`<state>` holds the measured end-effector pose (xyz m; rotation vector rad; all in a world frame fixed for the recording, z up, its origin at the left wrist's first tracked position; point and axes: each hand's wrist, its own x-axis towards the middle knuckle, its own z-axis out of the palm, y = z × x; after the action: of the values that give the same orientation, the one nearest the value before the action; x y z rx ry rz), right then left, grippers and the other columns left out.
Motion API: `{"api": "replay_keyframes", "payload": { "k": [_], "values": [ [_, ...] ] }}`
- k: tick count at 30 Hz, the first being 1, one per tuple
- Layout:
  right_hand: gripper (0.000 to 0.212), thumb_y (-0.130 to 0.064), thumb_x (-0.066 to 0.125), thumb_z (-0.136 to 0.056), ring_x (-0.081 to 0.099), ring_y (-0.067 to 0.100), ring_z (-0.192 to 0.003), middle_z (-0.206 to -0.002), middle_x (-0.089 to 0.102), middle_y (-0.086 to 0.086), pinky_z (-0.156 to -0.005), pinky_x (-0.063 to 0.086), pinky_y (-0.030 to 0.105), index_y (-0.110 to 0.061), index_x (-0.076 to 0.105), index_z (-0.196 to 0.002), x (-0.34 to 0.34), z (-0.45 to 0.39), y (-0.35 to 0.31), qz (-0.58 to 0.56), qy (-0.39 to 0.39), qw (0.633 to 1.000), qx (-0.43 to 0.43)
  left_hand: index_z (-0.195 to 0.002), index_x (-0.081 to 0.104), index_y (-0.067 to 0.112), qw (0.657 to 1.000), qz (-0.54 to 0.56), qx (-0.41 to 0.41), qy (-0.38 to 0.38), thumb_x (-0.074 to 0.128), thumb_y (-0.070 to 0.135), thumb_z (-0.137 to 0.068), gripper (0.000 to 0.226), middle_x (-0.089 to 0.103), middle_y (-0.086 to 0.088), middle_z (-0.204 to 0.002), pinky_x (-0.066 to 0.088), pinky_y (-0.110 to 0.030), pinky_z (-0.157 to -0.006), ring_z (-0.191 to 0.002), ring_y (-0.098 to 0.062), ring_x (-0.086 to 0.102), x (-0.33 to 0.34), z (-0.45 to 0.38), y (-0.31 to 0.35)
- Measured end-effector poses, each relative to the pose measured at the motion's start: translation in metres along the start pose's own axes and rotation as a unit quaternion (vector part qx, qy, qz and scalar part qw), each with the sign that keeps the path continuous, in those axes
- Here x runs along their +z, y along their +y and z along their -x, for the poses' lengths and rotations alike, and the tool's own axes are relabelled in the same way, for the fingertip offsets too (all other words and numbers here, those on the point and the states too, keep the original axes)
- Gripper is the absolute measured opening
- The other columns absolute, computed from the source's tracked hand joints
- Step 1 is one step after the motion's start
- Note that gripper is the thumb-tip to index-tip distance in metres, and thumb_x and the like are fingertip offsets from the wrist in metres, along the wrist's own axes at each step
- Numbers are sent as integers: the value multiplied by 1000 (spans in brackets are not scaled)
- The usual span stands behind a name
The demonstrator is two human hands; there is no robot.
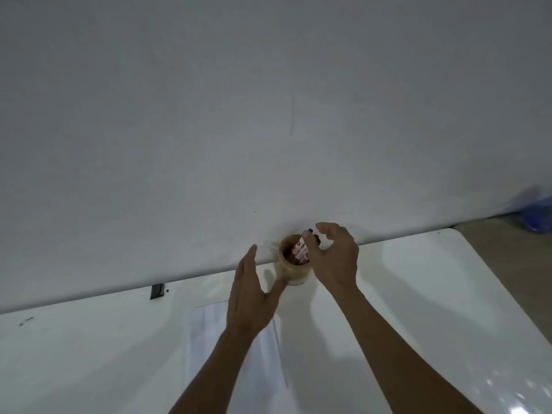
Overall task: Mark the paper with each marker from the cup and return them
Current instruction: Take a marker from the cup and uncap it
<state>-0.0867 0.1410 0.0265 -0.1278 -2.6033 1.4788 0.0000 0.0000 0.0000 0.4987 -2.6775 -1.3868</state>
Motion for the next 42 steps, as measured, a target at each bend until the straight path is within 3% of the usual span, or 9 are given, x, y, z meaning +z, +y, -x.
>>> {"api": "replay_keyframes", "payload": {
  "k": [6, 11, 14, 19, 29, 32, 37, 40, 42],
  "values": [
    [26, -32, 78, -86, 63, 24, -106, -110, 72, 3, -79, 41, 25, -15, 72, -105, 16, -7, 7, 7, 25, 999, 47, -152, 32, 21, 998, 28, -29, -41, 81, 49, -74, 96, 44, 5, -155, 31, -25, -110, -142, -14, 41, 31, -20, -2],
    [20, -29, 79, -86, 65, 24, -104, -106, 73, 4, -74, 39, 13, -14, 74, -99, 23, -10, 16, 4, 38, 999, 36, -126, 42, 44, 997, 71, 12, -28, 86, 33, -73, 69, 51, 40, -114, 41, 0, -86, -107, 27, 48, 40, -27, 0],
    [18, -28, 80, -85, 65, 23, -102, -102, 73, 2, -76, 38, 8, -14, 75, -95, 24, -10, 18, 8, 31, 999, 21, -124, 45, 46, 995, 94, 15, -16, 83, 29, -78, 62, 53, 40, -114, 41, 3, -86, -108, 25, 50, 44, -28, -2],
    [16, -28, 80, -84, 64, 22, -99, -94, 68, -8, -81, 55, 38, -14, 74, -89, 13, -9, 8, -28, 47, 998, -20, -133, 50, 32, 994, 112, 14, -12, 80, 25, -80, 61, 53, 38, -117, 43, -11, -92, -111, 21, 51, 50, -27, -6],
    [10, -26, 79, -88, 75, 21, -86, -88, 78, 3, -78, 59, 35, -24, 70, -85, -46, -5, -38, -268, 98, 957, 60, -124, 44, 54, 995, 97, 11, -7, 80, 24, -81, 63, 52, 52, -114, 50, -23, -92, -110, 18, 53, 44, -24, 2],
    [8, -19, 76, -90, 74, 19, -77, -87, 78, 4, -70, 60, 32, -17, 70, -92, -63, 1, -46, -350, 97, 927, 95, -123, 46, 53, 997, 72, 12, -7, 81, 25, -79, 63, 55, 46, -114, 50, -21, -91, -111, 13, 55, 43, -24, 2],
    [11, -10, 71, -92, 76, 20, -75, -85, 76, 4, -68, 60, 26, -15, 70, -102, -71, 23, -46, -434, 77, 879, 179, -142, 48, 16, 1000, 23, 2, -10, 79, 34, -82, 70, 59, -1, -141, 55, -38, -98, -127, -17, 55, 24, -14, 1],
    [6, -5, 69, -93, 72, 27, -80, -88, 74, 10, -69, 61, 27, -11, 72, -94, -63, 49, -44, -472, 54, 851, 224, -124, 65, 16, 997, 73, -37, 6, 70, 33, -90, 39, 70, 5, -120, 56, -20, -89, -112, -9, 64, -7, 12, 11],
    [6, -3, 68, -93, 72, 29, -82, -91, 74, 15, -69, 62, 27, -7, 71, -90, -55, 71, -45, -492, 38, 833, 250, -111, 73, 25, 987, 147, -68, -3, 65, 36, -93, 22, 75, 11, -109, 59, -35, -93, -104, -4, 68, -26, 33, 15]
  ]
}}
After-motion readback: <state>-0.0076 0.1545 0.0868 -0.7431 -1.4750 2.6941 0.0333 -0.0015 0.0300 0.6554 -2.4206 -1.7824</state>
